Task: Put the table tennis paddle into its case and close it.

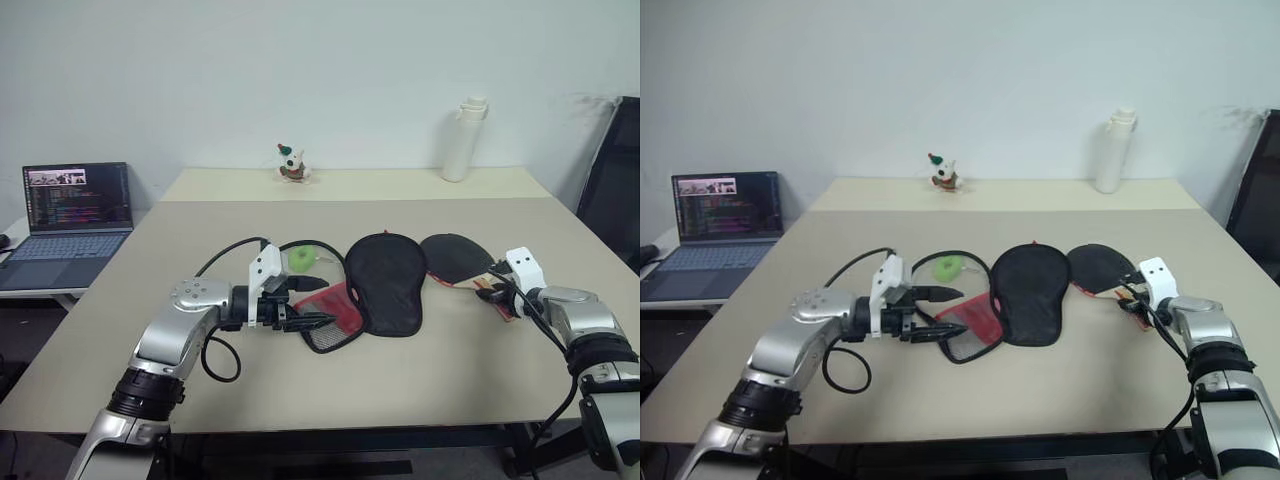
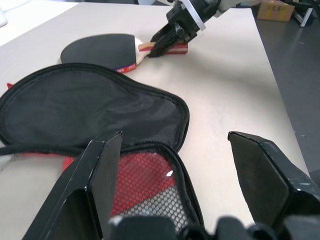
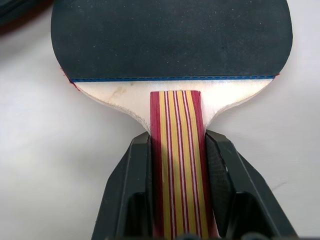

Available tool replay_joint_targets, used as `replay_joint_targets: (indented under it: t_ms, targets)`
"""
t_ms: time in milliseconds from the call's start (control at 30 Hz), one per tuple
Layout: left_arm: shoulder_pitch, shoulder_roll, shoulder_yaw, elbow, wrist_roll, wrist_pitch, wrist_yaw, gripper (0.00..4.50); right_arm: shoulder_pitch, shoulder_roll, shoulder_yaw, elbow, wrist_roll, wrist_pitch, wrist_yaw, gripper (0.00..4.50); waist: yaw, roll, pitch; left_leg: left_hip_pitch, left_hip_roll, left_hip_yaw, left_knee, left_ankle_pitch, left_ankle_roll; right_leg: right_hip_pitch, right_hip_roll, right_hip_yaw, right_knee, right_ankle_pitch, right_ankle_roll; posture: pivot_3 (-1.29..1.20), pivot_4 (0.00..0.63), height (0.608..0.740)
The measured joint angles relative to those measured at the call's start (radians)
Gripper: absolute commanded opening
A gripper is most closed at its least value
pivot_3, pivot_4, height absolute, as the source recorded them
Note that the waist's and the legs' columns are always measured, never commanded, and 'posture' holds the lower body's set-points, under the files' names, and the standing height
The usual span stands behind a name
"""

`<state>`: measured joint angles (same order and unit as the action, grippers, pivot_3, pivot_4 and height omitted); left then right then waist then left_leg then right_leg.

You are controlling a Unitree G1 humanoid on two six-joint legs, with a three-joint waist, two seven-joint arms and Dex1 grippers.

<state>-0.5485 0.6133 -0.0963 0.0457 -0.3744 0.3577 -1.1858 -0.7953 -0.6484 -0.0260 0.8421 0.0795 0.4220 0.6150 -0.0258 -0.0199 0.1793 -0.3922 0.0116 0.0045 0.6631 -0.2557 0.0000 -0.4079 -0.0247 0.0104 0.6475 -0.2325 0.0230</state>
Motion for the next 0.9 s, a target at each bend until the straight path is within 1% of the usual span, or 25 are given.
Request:
replay_joint_targets:
  t_ms: [67,167,267,333,433,500,533,600,667,767,900]
  targets:
    - [0.023,0.004,0.015,-0.006,0.0,0.001,0.018,3.69,0.012,-0.008,-0.025,-0.028,0.001,0.024,-0.045,1.07,0.0,0.0,0.0,-0.004,0.0,0.001,0.0,0.0,0.0,-0.004,0.0,0.001,0.0,0.001,0.0,0.0,0.15,0.74]
    - [0.084,0.022,0.05,-0.022,-0.003,0.008,0.044,3.69,0.053,-0.043,-0.079,-0.137,0.016,0.096,-0.089,1.07,0.0,0.0,0.0,-0.01,0.0,0.004,-0.001,0.0,0.0,-0.013,0.0,0.004,0.002,0.001,0.0,0.0,0.15,0.74]
    - [0.121,0.027,0.067,-0.052,-0.012,0.013,0.061,3.69,0.091,-0.046,-0.129,-0.326,0.044,0.2,-0.116,1.07,-0.003,0.001,0.001,-0.01,0.002,0.004,-0.001,0.0,0.0,-0.014,0.001,0.005,0.002,0.001,0.0,0.0,0.15,0.74]
    - [0.134,0.028,0.072,-0.082,-0.022,0.015,0.065,3.69,0.119,-0.007,-0.168,-0.509,0.083,0.3,-0.152,1.07,-0.008,0.001,0.001,-0.009,0.003,0.005,-0.002,0.0,0.0,-0.014,0.003,0.006,0.003,0.001,0.0,0.0,0.15,0.74]
    - [0.151,0.031,0.088,-0.099,-0.033,0.023,0.072,3.69,0.152,0.11,-0.195,-0.768,0.151,0.459,-0.222,1.07,-0.01,0.001,0.001,-0.007,0.006,0.005,-0.001,0.0,0.0,-0.014,0.005,0.006,0.006,0.0,0.0,0.0,0.15,0.74]
    - [0.159,0.035,0.093,-0.101,-0.036,0.027,0.076,3.69,0.181,0.242,-0.21,-0.914,0.185,0.556,-0.298,1.07,-0.009,0.001,0.001,-0.006,0.006,0.004,-0.001,0.0,0.0,-0.014,0.005,0.005,0.01,-0.001,0.0,0.0,0.15,0.74]
    - [0.16,0.035,0.093,-0.103,-0.037,0.028,0.079,3.69,0.198,0.331,-0.207,-0.985,0.206,0.607,-0.341,1.07,-0.009,0.001,0.001,-0.006,0.006,0.004,-0.001,0.0,0.0,-0.015,0.005,0.005,0.012,-0.002,-0.001,0.0,0.15,0.74]
    - [0.16,0.035,0.093,-0.117,-0.041,0.029,0.083,3.69,0.222,0.456,-0.195,-1.067,0.23,0.695,-0.411,1.07,-0.005,0.001,0.001,-0.006,0.005,0.004,0.0,0.0,0.0,-0.015,0.005,0.005,0.013,-0.002,-0.002,0.0,0.15,0.74]
    - [0.163,0.038,0.094,-0.119,-0.042,0.03,0.084,3.69,0.23,0.551,-0.187,-1.119,0.229,0.748,-0.486,1.07,0.0,0.001,0.001,-0.007,0.003,0.003,0.0,0.0,0.0,-0.016,0.003,0.005,0.013,-0.001,-0.003,0.0,0.15,0.74]
    - [0.163,0.038,0.094,-0.119,-0.043,0.031,0.084,3.69,0.237,0.655,-0.152,-1.172,0.217,0.766,-0.567,1.07,0.001,0.001,0.001,-0.008,0.001,0.004,0.0,0.0,0.0,-0.016,0.001,0.004,0.011,-0.001,-0.002,0.0,0.15,0.74]
    - [0.162,0.038,0.09,-0.119,-0.042,0.031,0.084,3.69,0.241,0.691,-0.108,-1.14,0.198,0.731,-0.606,1.07,0.0,0.001,0.0,-0.008,0.0,0.004,0.0,0.0,0.0,-0.015,0.0,0.004,0.01,-0.001,-0.002,0.0,0.15,0.74]
